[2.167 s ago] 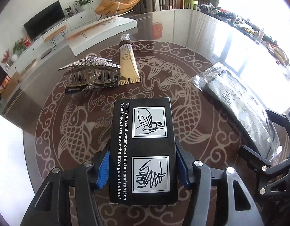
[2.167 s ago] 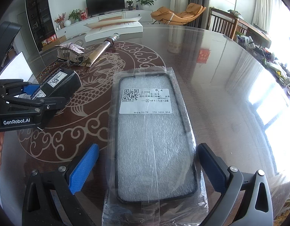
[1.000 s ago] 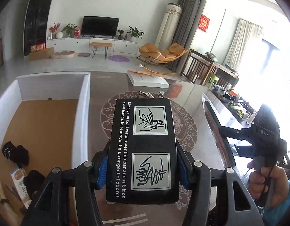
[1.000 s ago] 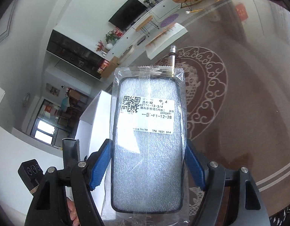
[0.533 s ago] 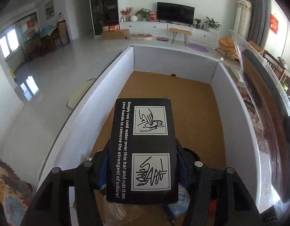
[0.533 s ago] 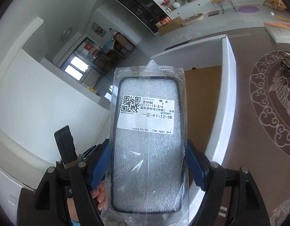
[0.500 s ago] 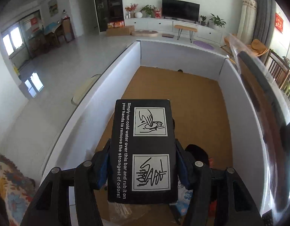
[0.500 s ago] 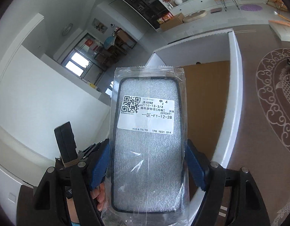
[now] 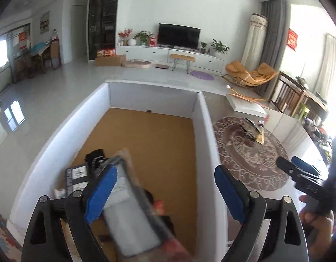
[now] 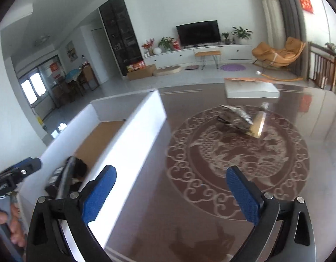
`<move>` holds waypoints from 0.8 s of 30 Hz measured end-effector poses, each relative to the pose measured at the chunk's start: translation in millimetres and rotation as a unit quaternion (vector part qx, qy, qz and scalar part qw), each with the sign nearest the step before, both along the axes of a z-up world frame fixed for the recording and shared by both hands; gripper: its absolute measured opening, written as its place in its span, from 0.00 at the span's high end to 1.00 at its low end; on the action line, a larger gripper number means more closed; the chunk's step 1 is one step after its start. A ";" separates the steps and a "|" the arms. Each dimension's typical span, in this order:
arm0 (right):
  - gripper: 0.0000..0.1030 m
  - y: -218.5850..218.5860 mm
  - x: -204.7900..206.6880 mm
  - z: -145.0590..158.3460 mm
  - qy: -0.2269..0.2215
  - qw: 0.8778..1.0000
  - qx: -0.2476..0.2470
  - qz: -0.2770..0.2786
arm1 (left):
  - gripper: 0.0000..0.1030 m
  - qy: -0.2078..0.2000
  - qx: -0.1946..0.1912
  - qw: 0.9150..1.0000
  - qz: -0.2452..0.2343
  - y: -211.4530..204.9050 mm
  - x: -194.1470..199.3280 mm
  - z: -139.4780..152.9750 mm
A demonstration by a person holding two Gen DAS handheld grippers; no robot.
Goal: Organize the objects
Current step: 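Bring both tools back over the table toward the hair clip and tube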
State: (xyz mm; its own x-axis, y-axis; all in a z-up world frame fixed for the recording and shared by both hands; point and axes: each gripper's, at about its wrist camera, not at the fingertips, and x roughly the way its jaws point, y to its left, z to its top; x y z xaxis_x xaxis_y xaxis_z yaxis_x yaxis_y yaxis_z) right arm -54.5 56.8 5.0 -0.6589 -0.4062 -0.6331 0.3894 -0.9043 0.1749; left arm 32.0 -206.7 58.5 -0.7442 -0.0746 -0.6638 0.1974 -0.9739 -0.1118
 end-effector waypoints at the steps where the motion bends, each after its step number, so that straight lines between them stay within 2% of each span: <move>1: 0.02 21.5 -7.4 -12.9 -0.004 0.999 0.025 -0.033 | 0.11 0.001 0.002 1.000 -0.031 24.7 -3.7 1.1; 3: 0.02 67.8 -27.5 -36.6 -0.023 0.994 0.060 -0.092 | 0.09 -0.005 0.009 0.996 -0.090 73.8 -12.2 -1.1; 5: 0.02 105.6 -39.1 -50.2 -0.044 0.985 0.090 -0.142 | 0.00 -0.012 0.008 0.991 -0.131 119.2 -22.6 -12.6; 7: 0.02 134.0 -46.5 -60.0 -0.061 0.976 0.110 -0.178 | 0.00 -0.021 -0.009 0.988 -0.154 159.0 -32.9 -29.5; 10: 0.02 158.6 -35.8 -67.0 -0.051 0.969 0.124 -0.205 | 0.00 -0.059 -0.035 0.985 -0.161 198.0 -59.4 -67.7; 12: 0.02 162.4 -28.8 -72.3 -0.041 0.967 0.145 -0.205 | 0.00 -0.077 -0.046 0.984 -0.153 209.3 -74.9 -89.1; 15: 0.02 157.5 -28.5 -71.7 -0.045 0.971 0.137 -0.191 | 0.00 -0.090 -0.061 0.984 -0.138 214.0 -88.0 -108.7; 17: 0.02 149.6 -30.8 -73.0 -0.037 0.970 0.148 -0.187 | 0.00 -0.090 -0.071 0.985 -0.130 214.3 -91.9 -114.7; 24: 0.02 136.8 -32.8 -83.8 -0.052 0.969 0.161 -0.179 | 0.00 -0.107 -0.080 0.984 -0.119 206.5 -102.5 -127.5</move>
